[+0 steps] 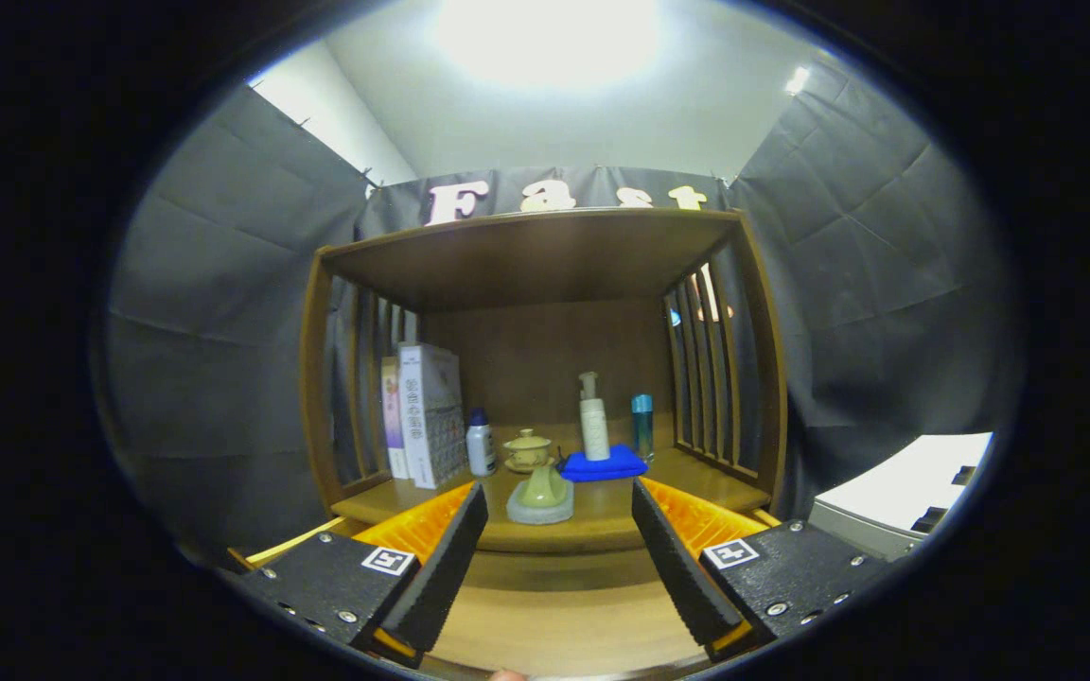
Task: Pull open the drawer, take out the items inside it, and place them on the countertop above the cabinet.
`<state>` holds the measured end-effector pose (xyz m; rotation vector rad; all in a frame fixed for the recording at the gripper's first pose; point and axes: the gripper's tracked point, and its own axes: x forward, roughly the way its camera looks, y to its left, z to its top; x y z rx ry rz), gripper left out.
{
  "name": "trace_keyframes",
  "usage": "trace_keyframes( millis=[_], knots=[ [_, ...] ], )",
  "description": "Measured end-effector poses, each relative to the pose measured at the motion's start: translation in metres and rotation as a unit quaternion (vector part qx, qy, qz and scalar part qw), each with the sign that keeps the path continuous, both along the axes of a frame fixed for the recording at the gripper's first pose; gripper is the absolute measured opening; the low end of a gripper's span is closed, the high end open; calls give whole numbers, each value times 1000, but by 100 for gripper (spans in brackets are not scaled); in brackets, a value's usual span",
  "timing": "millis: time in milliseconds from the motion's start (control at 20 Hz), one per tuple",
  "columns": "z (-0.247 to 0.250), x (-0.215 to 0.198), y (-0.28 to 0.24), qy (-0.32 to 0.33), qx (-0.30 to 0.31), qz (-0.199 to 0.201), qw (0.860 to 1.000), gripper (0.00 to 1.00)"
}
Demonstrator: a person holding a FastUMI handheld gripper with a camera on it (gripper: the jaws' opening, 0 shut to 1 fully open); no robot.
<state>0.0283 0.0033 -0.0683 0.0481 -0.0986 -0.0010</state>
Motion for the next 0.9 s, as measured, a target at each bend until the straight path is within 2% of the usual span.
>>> trace_keyframes(
  millis=[150,500,900],
  knots=[
    [-17,-30,19,8,-20,14,1000,95],
    [-66,-94,31,66,61,-12,996,96],
    [-122,-110,49,128,15,4,992,96]
  ],
)
